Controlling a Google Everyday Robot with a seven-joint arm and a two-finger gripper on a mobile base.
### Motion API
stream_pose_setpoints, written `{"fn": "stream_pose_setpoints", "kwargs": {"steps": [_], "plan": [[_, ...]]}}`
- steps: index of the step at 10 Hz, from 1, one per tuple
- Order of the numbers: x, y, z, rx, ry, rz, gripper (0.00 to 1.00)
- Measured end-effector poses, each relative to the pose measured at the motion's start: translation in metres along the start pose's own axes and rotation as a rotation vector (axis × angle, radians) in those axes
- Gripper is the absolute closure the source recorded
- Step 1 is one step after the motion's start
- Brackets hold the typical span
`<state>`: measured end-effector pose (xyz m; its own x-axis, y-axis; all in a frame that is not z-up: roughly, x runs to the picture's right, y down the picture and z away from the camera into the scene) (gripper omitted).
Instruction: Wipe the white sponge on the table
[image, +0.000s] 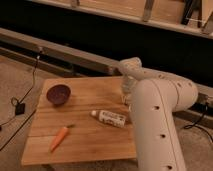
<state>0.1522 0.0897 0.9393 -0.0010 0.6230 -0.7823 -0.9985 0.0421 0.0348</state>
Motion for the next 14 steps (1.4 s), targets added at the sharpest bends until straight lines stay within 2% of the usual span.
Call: {"fn": "stream_pose_setpoints", "kwargs": {"steps": [1, 2, 9, 11, 14], "plan": [[0.000, 0.000, 0.000, 0.000, 0.000, 0.000, 0.92], [0.000, 0.002, 0.003, 0.002, 0.006, -0.003, 1.00], [-0.001, 0.030, -0.007, -0.025, -0.021, -0.038, 1.00], [-0.001, 0.047, -0.010, -0.026, -0.027, -0.086, 1.00], [0.003, 0.087, -0.010, -0.018, -0.028, -0.201, 1.00]]}}
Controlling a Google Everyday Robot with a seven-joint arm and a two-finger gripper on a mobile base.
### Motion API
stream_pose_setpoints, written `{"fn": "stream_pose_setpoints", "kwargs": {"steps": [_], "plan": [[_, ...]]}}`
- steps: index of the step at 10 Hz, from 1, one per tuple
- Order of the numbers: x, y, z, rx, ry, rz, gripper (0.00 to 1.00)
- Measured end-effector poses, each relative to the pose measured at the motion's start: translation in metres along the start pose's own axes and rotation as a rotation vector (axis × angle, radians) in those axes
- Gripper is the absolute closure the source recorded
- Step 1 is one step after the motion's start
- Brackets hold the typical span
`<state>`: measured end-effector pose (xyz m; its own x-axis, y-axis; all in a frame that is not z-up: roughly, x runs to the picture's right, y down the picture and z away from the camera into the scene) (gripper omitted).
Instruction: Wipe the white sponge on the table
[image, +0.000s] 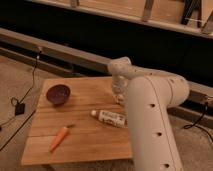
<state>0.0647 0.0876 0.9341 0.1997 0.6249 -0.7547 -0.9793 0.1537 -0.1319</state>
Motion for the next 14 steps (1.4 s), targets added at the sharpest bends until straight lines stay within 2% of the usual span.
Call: {"fn": "stream_pose_setpoints", "kwargs": {"steps": [4, 7, 10, 12, 14], "plan": [[-0.001, 0.057, 0.000, -0.008, 0.000, -0.137, 1.00], [0.008, 0.097, -0.010, -0.023, -0.004, -0.222, 1.00], [0.026, 0.098, -0.014, -0.011, 0.029, -0.208, 1.00], [0.038, 0.087, -0.013, 0.006, 0.058, -0.169, 1.00], [0.046, 0.064, -0.010, 0.030, 0.083, -0.106, 1.00]]}}
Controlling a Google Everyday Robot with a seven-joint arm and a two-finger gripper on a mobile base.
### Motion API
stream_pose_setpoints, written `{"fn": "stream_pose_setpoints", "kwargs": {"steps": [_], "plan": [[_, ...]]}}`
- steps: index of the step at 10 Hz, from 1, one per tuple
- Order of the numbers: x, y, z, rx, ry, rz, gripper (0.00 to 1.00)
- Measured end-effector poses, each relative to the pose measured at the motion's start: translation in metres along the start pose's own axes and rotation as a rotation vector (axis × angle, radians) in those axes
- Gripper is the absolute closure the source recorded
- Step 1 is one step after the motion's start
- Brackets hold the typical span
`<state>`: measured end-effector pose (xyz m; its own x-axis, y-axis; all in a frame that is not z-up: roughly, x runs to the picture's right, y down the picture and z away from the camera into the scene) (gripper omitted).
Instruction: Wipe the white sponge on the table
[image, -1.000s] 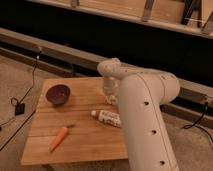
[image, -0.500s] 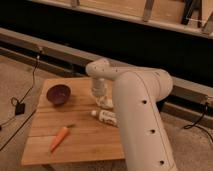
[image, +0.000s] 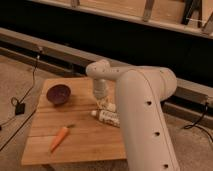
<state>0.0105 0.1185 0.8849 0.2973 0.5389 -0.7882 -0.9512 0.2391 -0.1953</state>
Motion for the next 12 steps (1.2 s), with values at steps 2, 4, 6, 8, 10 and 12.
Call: {"fn": "stream_pose_setpoints", "kwargs": {"steps": [2, 4, 6, 8, 10, 12], "plan": [[-0.001, -0.029, 0.004, 0.023, 0.006, 0.075, 1.00], [-0.010, -0.056, 0.006, 0.046, -0.004, 0.125, 1.00], [-0.028, -0.074, 0.002, 0.071, -0.034, 0.148, 1.00], [-0.045, -0.078, -0.005, 0.076, -0.067, 0.153, 1.00], [-0.066, -0.059, -0.016, 0.070, -0.104, 0.113, 1.00], [-0.075, -0.032, -0.022, 0.068, -0.115, 0.049, 1.00]]}}
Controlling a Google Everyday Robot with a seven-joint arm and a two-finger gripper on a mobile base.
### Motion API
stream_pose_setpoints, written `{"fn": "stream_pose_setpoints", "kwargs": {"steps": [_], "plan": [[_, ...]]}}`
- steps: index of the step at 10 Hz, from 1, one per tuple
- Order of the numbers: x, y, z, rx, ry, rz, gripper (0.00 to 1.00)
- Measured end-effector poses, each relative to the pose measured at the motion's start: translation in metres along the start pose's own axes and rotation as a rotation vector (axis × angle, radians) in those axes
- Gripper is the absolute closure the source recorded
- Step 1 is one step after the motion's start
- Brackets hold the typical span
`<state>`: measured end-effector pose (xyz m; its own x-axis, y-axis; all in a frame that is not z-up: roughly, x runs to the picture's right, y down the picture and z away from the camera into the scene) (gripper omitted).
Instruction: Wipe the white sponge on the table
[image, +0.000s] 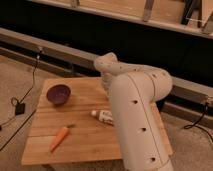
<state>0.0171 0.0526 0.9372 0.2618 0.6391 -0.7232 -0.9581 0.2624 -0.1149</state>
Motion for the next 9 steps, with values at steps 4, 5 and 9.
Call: {"fn": "stream_pose_setpoints", "kwargs": {"steps": [4, 5, 9], "plan": [[0.007, 0.064, -0.005, -0.019, 0.007, -0.156, 1.00], [0.014, 0.079, -0.006, -0.029, 0.013, -0.188, 1.00], [0.051, 0.094, -0.009, -0.030, 0.067, -0.262, 1.00]]}}
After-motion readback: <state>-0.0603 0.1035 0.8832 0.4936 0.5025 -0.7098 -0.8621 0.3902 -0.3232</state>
